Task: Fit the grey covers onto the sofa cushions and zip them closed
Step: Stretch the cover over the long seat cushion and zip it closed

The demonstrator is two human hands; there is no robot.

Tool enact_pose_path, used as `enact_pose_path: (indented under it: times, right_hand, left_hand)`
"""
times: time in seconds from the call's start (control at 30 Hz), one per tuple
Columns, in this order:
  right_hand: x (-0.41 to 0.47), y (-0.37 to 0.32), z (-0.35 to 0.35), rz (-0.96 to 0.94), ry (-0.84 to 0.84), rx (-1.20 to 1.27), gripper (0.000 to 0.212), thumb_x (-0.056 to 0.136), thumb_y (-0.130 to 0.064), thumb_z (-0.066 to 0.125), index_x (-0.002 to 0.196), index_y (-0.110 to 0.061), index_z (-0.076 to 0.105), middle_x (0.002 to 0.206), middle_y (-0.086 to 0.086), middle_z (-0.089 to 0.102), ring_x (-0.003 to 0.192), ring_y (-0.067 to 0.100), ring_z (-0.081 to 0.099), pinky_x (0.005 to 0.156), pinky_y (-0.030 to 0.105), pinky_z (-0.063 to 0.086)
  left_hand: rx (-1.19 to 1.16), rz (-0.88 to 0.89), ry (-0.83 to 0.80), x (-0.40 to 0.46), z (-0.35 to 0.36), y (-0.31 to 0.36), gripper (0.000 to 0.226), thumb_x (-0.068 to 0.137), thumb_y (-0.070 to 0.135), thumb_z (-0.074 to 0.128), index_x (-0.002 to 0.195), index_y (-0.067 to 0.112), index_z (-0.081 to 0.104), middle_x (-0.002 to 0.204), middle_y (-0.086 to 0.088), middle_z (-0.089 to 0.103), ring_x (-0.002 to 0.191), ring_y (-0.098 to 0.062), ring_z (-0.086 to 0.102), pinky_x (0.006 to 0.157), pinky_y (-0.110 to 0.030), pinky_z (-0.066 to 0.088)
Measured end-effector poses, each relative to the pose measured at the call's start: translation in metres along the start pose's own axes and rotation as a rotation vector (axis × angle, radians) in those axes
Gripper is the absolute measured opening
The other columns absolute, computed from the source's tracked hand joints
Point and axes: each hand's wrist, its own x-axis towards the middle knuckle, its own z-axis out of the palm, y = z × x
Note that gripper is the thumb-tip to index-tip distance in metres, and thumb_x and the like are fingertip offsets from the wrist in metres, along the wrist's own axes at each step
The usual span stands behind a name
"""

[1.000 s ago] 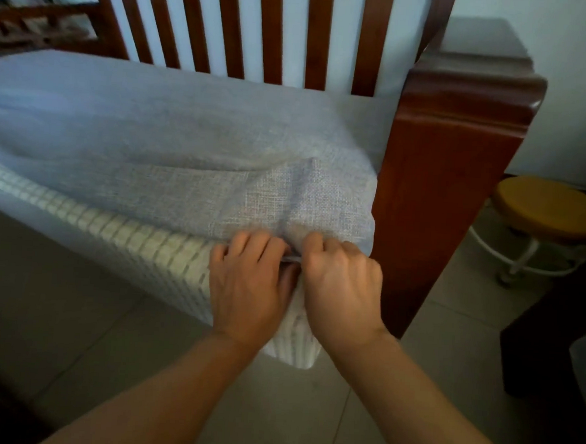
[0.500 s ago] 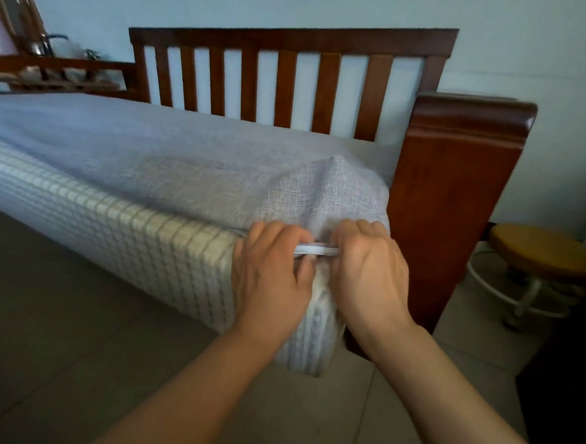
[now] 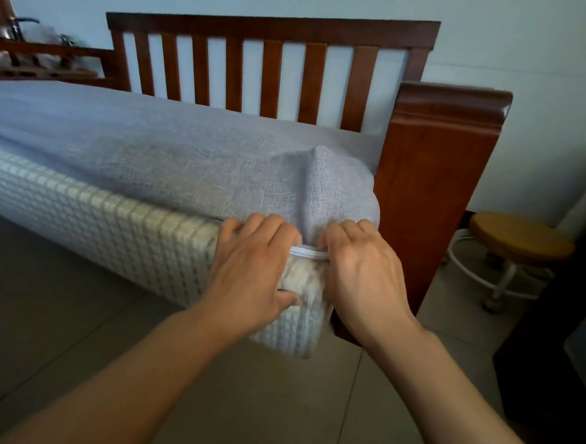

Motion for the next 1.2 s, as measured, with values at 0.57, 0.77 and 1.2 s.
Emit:
enact_pose_path:
  times: [0.57, 0.77, 1.2]
  right_hand:
    - [-0.058, -0.011, 0.02, 0.964, -0.013, 0.946, 0.029, 0.093, -0.03, 0.054, 0.076, -0.007, 0.061, 0.072, -0.002, 0.064, 0.068, 0.013, 0.059, 0.066, 0.033, 0.048]
    - [-0.019, -0.001, 0.011, 1.475, -0.371, 1.415, 0.051, 0.072, -0.056, 0.069, 0.095, -0.01, 0.066, 0.066, -0.001, 0.055, 0.056, 0.01, 0.048, 0.056, 0.024, 0.042]
    - [-0.003, -0.008, -0.011, 1.629, -0.252, 1.777, 0.032, 0.092, -0.029, 0.059, 0.068, -0.008, 0.052, 0.032, 0.0, 0.049, 0.025, 0.009, 0.049, 0.028, 0.013, 0.036]
  left_hand:
    - [-0.094, 0.092, 0.324, -0.026, 0.026, 0.006, 0.029, 0.066, 0.027, 0.066, 0.083, 0.018, 0.045, 0.077, -0.002, 0.053, 0.075, -0.018, 0.04, 0.07, -0.029, 0.022]
    - [-0.136, 0.091, 0.274, -0.023, 0.018, 0.011, 0.03, 0.063, 0.025, 0.064, 0.085, 0.018, 0.045, 0.08, 0.0, 0.053, 0.076, -0.017, 0.042, 0.067, -0.029, 0.027]
    - [-0.136, 0.126, 0.256, -0.02, 0.017, 0.018, 0.026, 0.057, -0.004, 0.065, 0.064, 0.012, 0.046, 0.064, -0.001, 0.044, 0.06, -0.016, 0.037, 0.052, -0.027, 0.028]
